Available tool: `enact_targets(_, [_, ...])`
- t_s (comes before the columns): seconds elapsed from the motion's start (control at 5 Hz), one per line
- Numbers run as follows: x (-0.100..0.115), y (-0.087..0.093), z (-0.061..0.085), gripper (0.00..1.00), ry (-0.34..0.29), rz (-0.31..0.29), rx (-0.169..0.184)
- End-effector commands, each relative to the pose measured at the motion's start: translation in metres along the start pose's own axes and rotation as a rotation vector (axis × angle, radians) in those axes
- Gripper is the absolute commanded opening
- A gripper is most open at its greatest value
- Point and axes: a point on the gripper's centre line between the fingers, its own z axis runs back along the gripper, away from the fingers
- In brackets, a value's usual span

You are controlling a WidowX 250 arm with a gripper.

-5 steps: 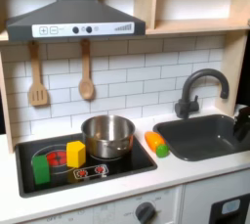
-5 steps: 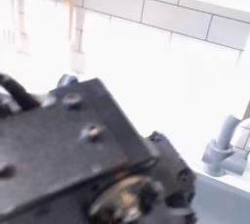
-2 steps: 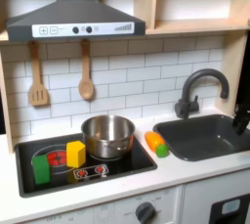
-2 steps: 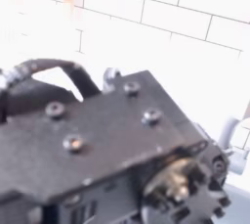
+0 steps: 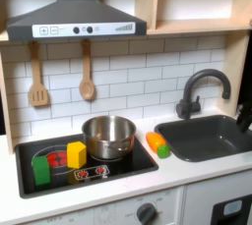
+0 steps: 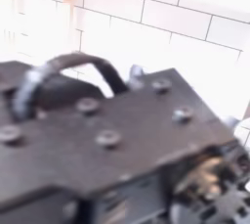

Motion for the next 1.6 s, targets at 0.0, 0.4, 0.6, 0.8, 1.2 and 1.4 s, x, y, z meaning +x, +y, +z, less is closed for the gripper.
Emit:
enact_targets(0.0, [0.018, -0.008, -0.006, 1.00, -0.015, 0.019, 0.002])
enact_targets(0.4, [0.029, 0.003, -0.014, 1.00, -0.010, 0.068, 0.036])
enact_targets(0.6, [0.038, 0.017, -0.017, 1.00, -0.007, 0.119, 0.058])
enact_targets(0.8, [0.043, 0.028, -0.018, 1.00, -0.008, 0.167, 0.071])
enact_targets(1.2, [0.055, 0.046, -0.017, 1.00, -0.020, 0.252, 0.095])
enact_targets(1.4, [0.064, 0.053, -0.018, 1.00, -0.023, 0.284, 0.109])
